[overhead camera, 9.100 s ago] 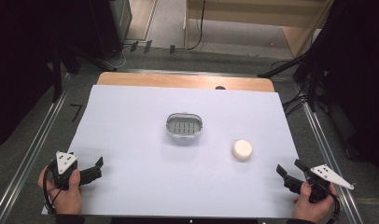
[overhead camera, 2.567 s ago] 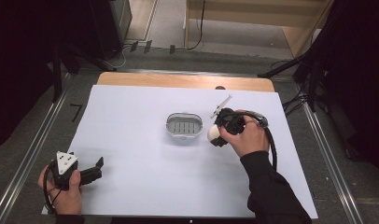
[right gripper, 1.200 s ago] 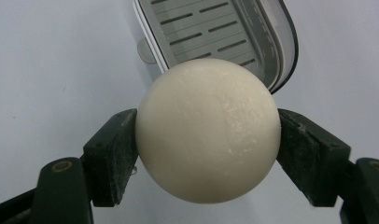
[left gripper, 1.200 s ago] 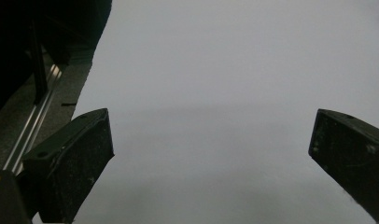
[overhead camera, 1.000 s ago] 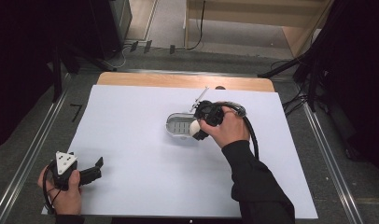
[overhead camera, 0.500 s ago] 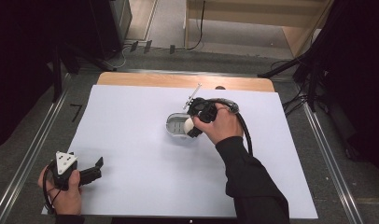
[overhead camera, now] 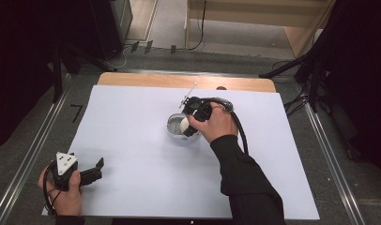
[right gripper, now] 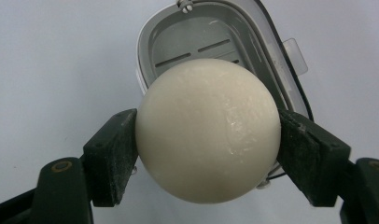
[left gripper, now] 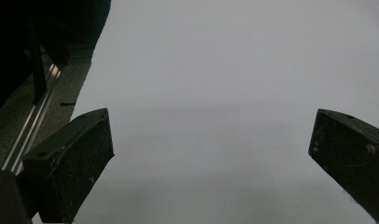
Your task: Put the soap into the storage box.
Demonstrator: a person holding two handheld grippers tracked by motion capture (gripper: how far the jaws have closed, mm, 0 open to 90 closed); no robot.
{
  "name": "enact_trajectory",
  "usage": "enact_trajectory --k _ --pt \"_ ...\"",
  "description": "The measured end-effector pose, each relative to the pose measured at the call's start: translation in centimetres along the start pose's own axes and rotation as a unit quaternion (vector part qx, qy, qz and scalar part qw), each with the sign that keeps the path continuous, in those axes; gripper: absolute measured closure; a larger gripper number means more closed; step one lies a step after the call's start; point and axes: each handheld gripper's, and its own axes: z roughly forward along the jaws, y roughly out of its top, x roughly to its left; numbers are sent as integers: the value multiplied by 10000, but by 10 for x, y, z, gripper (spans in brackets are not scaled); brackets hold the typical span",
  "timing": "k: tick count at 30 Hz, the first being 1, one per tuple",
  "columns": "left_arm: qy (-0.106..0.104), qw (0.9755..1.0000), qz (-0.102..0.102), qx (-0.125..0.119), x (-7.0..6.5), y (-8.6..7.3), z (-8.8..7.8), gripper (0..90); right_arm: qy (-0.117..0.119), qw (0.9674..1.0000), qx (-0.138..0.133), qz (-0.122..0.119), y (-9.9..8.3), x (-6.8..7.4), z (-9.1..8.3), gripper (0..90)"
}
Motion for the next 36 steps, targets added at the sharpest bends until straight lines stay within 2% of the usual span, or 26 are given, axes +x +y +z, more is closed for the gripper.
enact_trajectory --k 11,20,23,32,34,36 --pt "-3 10000 4 3 0 0 0 2 96 9995 108 281 3 -4 9 254" --pt "-3 10000 9 9 0 0 0 2 220 9977 -18 641 3 -6 12 253" --pt "-3 10000 14 10 0 0 0 2 195 9974 -98 691 3 -6 13 252" --pt "-5 10000 11 12 0 0 0 2 86 9973 -81 719 4 -5 17 252" --pt "-4 10000 14 15 0 0 0 2 75 9961 -140 865 1 -5 18 251" --pt "-8 10000 15 15 0 0 0 2 66 9959 -165 888 1 -5 19 252"
